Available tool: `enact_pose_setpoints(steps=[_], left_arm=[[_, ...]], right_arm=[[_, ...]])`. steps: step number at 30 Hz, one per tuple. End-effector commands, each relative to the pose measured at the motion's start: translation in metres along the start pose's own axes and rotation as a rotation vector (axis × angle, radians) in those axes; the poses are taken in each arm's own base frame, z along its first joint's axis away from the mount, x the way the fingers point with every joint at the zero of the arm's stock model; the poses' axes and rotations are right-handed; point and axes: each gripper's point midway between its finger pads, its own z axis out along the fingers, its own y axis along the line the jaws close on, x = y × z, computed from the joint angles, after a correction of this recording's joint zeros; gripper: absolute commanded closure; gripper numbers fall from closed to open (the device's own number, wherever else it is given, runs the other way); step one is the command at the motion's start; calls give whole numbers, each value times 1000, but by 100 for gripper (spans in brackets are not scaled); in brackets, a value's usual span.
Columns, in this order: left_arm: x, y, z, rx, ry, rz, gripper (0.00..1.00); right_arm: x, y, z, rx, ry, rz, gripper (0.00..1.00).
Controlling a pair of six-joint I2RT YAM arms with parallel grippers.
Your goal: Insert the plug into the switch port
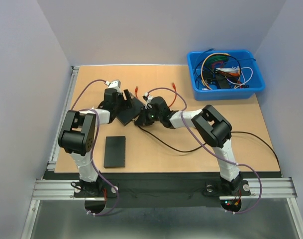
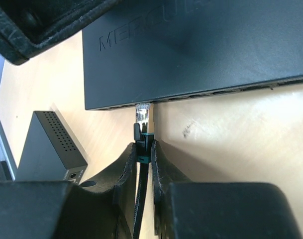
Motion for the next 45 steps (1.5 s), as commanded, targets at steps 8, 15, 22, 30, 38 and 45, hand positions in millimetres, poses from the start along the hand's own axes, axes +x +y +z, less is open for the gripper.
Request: enact_pose_setpoints(steps=[8, 15, 22, 30, 38, 45], left_arm=[[143, -45, -36, 128, 426, -110, 18], [170, -67, -49, 166, 465, -89, 19], [179, -74, -47, 172, 471, -41, 21], [179, -76, -44, 186, 453, 51, 30], [183, -77, -48, 177, 465, 78, 32], [196, -83, -53, 177, 489, 81, 32]], right_arm=[[-118, 36, -49, -26, -515, -45, 100], [-100, 29, -61, -18, -516, -41, 100], [-93, 42, -67, -74, -472, -118, 99], [-88, 59, -77, -192, -346, -194, 100], [-96, 27, -93, -154, -307, -164, 100], [-93, 10, -90, -82, -324, -133, 100]])
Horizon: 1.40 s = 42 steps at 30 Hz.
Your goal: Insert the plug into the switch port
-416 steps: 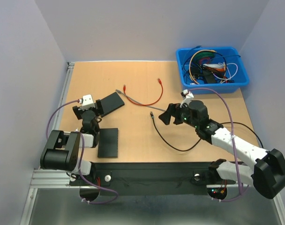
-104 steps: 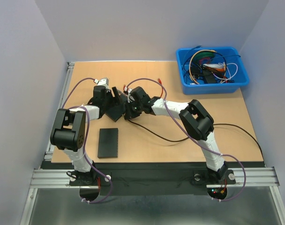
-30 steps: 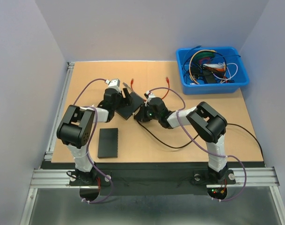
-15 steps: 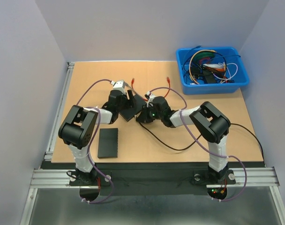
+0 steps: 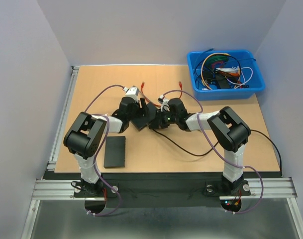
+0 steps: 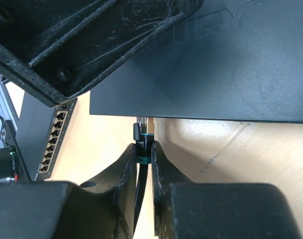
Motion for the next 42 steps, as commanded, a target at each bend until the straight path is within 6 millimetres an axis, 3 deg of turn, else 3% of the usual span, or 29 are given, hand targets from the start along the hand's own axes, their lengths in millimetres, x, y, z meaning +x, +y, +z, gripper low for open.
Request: enact_pose_setpoints(steps=[1, 7, 11, 20, 25, 31, 34, 38, 42], left_arm=[[143, -29, -47, 80, 499, -76, 32], [152, -44, -48, 114, 520, -64, 36], [166, -54, -54, 137, 542, -83, 36], [217, -74, -84, 176, 643, -99, 36], [249, -75, -107, 163, 709, -160, 36], [272, -77, -129, 157, 744, -199, 36], [272, -75, -132, 149, 730, -217, 36], [261, -80, -127, 156, 693, -213, 36], [237, -93, -123, 183, 635, -205, 34]], right_arm=[[-108, 38, -15, -59, -351, -154, 100], [-101, 24, -14, -22, -365, -148, 100], [-113, 30, -27, -37, -475, -172, 99], [-125, 57, -55, -135, -630, -273, 100], [-134, 53, -72, -95, -730, -259, 100], [-142, 46, -74, -76, -772, -240, 99], [-138, 40, -71, -71, -760, -229, 100], [-117, 33, -67, -70, -705, -216, 99], [-96, 23, -66, -57, -658, -192, 88]])
